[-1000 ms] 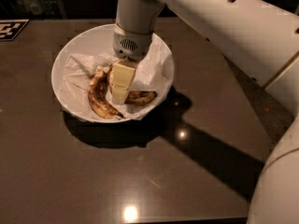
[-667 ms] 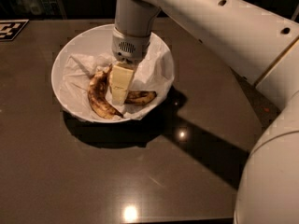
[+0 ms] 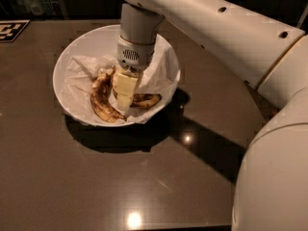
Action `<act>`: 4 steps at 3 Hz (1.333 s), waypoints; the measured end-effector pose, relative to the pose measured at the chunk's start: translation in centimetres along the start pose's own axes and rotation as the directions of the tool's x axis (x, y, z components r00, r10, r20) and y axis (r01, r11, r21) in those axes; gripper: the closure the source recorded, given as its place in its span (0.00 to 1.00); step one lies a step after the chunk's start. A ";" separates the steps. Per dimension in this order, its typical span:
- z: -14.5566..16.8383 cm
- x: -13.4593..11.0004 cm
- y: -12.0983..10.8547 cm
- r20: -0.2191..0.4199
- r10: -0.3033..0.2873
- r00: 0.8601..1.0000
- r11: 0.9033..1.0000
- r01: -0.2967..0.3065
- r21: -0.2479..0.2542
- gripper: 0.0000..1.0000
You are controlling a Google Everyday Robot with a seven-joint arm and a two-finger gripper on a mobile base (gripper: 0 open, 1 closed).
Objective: Pick banana from white bowl
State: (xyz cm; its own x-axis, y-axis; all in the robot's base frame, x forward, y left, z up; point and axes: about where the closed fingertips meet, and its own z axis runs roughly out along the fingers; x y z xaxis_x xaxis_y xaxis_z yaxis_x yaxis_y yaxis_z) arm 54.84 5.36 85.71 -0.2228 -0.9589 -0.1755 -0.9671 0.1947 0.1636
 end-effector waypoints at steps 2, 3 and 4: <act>1.5 0.5 -0.3 -0.024 0.026 0.999 0.999 -0.027 -0.021 0.53; 1.5 0.5 -0.3 -0.024 0.026 0.999 0.999 -0.027 -0.021 0.75; 1.6 0.0 -0.6 0.003 0.023 1.000 1.000 -0.023 -0.013 0.98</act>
Offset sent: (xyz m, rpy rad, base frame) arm -0.0095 -0.0156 -0.0333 -0.0942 0.0800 -0.0228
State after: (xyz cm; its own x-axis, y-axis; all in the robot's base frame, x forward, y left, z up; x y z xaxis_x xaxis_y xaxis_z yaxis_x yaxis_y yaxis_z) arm 55.20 5.60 84.10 -0.2450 -0.9537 -0.1743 -0.9601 0.2137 0.1802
